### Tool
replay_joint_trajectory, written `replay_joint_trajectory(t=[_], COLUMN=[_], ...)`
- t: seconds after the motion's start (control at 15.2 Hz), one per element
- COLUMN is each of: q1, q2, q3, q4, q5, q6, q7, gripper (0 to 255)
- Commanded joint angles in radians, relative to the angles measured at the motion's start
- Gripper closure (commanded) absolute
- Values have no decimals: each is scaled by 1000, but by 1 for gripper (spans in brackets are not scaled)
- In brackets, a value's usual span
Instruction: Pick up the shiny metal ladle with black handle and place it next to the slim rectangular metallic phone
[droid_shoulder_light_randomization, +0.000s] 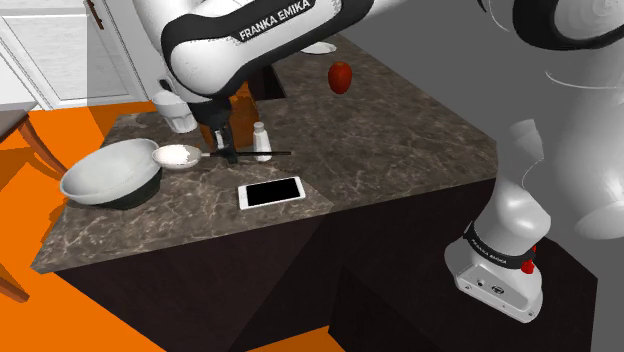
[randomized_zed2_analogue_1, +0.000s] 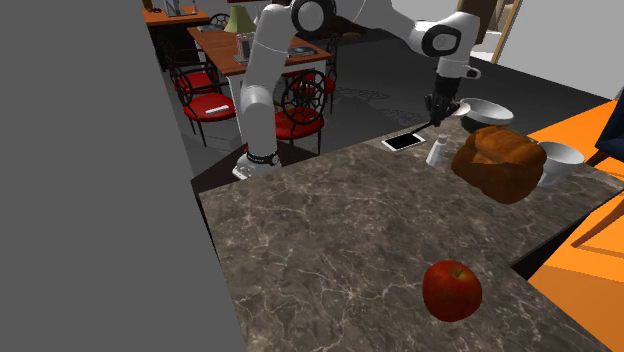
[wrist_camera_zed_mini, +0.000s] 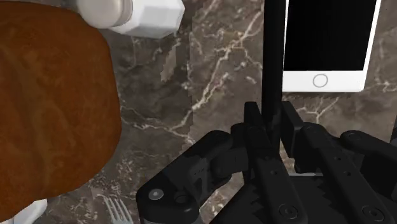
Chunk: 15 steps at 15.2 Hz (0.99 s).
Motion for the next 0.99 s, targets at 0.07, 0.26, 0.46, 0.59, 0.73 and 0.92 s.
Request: replay_joint_trajectory(t=[0.07,0.26,0.46,0.59,0.73,0.92], q1=[11,20,23,17,20,24], q2=[113,240,407,549,535,523], q3=[15,29,41,48,48,48], q4=[172,372,647,894,842,780], q5=[17,32,47,56,55,54], q6=[-63,-139,-251,-357,-319,-270], q7=[23,46,68,78,80,84], gripper=[255,255,255,255,255,255])
